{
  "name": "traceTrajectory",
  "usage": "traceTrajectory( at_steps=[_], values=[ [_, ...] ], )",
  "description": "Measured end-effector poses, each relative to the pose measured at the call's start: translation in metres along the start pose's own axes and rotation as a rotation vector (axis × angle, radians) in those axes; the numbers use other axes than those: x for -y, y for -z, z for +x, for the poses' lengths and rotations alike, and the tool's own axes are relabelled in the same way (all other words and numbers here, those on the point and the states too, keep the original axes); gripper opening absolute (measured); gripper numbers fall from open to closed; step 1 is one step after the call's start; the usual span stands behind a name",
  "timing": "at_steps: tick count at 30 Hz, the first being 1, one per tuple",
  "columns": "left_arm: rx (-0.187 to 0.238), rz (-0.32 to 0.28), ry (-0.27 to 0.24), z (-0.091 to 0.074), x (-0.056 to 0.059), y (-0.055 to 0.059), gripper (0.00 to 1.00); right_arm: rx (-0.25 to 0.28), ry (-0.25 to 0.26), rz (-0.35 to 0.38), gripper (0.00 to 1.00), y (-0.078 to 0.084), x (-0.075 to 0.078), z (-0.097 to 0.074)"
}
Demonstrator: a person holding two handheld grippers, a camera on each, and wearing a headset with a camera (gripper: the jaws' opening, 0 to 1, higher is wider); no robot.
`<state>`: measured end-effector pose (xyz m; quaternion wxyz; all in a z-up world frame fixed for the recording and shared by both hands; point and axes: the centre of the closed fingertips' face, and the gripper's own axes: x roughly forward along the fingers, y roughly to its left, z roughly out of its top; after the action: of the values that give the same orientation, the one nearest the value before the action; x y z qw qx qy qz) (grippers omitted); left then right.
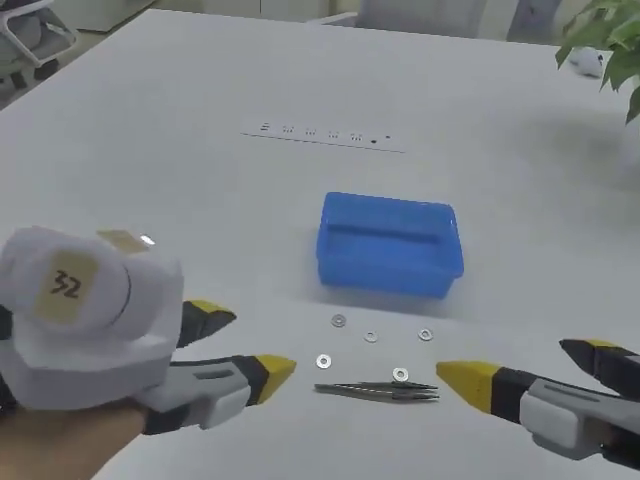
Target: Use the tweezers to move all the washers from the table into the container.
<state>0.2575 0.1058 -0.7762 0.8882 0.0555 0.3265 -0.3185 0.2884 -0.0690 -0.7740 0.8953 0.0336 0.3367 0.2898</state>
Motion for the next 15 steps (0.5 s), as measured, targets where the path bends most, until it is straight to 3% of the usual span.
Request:
traceTrajectory(
  at_steps=[4, 7, 11, 15],
  values=[
    [-0.068, 0.087, 0.072, 0.017, 0.006, 0.009, 0.25, -0.02, -0.009, 0.004, 0.86, 0.003, -0.001, 0.004],
    [-0.103, 0.144, 0.094, 0.029, 0.005, 0.017, 0.17, -0.029, -0.022, -0.001, 0.85, 0.004, -0.005, 0.007],
    [-0.169, 0.192, 0.164, 0.048, 0.01, 0.031, 0.15, -0.049, -0.039, -0.013, 0.85, 0.008, -0.012, 0.013],
    [-0.198, 0.257, 0.201, 0.061, 0.015, 0.039, 0.1, -0.06, -0.043, -0.027, 0.84, 0.01, -0.015, 0.016]
  ],
)
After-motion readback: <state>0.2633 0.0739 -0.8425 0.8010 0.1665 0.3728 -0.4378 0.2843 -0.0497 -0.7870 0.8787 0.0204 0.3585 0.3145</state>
